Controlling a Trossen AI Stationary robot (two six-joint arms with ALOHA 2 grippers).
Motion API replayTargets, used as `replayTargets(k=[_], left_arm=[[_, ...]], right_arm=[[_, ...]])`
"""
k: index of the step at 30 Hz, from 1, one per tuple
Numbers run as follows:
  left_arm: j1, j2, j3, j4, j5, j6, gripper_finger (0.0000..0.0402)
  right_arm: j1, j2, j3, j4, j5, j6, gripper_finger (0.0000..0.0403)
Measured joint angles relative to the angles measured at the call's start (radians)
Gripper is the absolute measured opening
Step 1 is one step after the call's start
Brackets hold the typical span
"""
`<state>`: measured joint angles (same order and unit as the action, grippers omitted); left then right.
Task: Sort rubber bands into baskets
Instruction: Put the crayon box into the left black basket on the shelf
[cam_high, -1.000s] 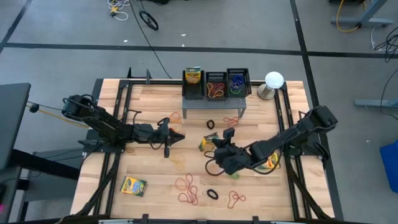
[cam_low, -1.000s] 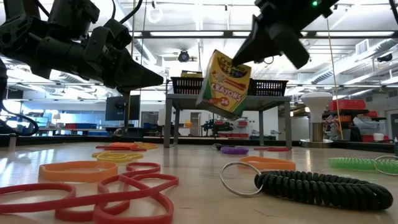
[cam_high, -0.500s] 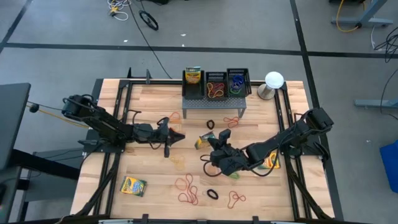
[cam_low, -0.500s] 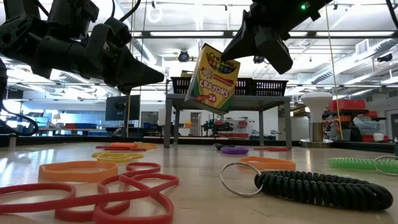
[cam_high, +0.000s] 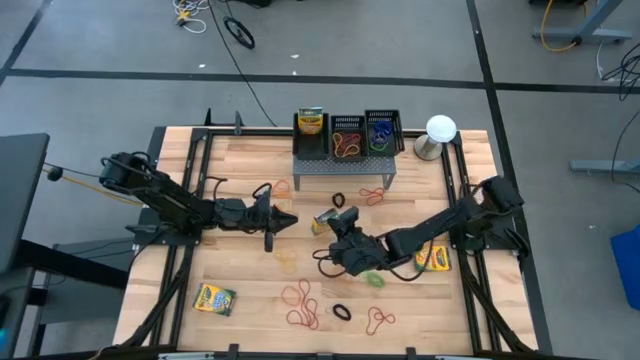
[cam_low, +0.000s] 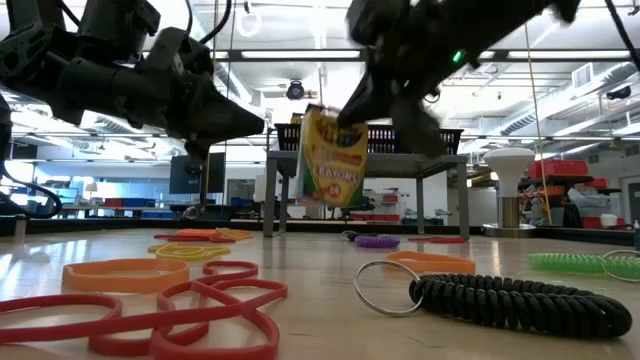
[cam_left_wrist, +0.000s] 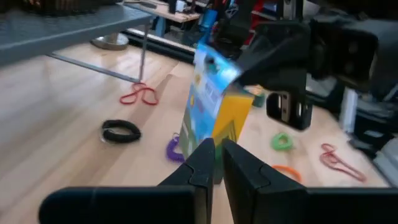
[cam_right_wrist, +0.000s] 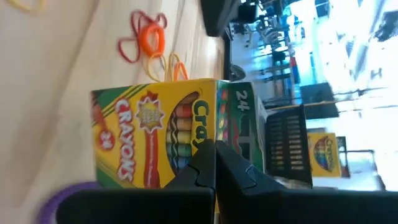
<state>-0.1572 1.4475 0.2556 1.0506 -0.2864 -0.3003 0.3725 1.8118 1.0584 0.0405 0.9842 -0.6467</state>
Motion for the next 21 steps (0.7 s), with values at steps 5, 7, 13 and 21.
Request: replayTargets(k=[5, 7, 13, 21], left_arm=[[-0.044, 0.009, 0.035, -0.168, -0.091, -0.003, 0.006], [-0.061, 0.029, 0.049, -0.238, -0.132, -0.042, 0.0086], [-0.114, 0.179, 0.053, -0.194, -0.29, -0.162, 0.0189], [-0.124, 0.472, 0.078, 0.294, -0.387, 0.006, 0.0285]], right_arm=[[-0.035, 0.071, 0.0, 0.092, -0.013, -0.084, 0.0], [-0.046, 0.084, 0.0, 0.116, -0.02, -0.092, 0.0], [-0.072, 0.089, 0.0, 0.145, -0.03, -0.053, 0.0], [-0.071, 0.089, 0.0, 0.233, -0.046, -0.056, 0.0]])
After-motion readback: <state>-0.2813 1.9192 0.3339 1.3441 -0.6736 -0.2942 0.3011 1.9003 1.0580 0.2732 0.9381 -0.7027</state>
